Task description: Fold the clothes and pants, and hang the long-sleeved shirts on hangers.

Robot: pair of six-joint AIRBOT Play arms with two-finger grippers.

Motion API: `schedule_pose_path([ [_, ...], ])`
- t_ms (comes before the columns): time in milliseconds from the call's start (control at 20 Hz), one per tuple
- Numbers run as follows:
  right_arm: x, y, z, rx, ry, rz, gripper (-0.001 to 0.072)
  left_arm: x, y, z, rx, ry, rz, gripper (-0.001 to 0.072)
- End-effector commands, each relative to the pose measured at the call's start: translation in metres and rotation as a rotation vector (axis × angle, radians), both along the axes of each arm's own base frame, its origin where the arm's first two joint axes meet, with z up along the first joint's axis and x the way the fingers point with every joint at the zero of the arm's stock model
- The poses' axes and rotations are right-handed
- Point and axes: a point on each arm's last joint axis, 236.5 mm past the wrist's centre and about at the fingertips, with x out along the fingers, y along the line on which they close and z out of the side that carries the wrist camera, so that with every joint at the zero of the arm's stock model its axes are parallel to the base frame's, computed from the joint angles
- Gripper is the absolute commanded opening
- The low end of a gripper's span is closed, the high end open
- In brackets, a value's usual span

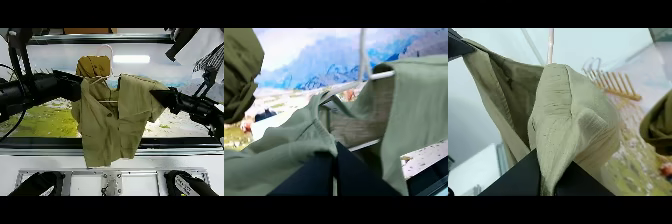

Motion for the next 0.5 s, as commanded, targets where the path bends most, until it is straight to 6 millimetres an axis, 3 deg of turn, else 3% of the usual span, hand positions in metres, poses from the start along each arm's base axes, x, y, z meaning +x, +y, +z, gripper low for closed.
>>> schedule_pose_path([
  [0, -0.01, 0.013, 0.005, 0.076, -0.036, 0.017, 0.0009, -0.012, -0.014, 0.024, 0.076, -0.053, 0.02, 0.0014],
  [250, 0.0, 0.005, 0.038, 0.21, -0.097, -0.043, 0.0009, -0.049, -0.039, -0.006, 0.199, 0.057, -0.032, 0.0015],
  [450, 0.002, -0.001, 0.049, 0.263, -0.096, -0.059, 0.0009, -0.059, -0.033, -0.039, 0.239, 0.126, -0.02, 0.0016],
])
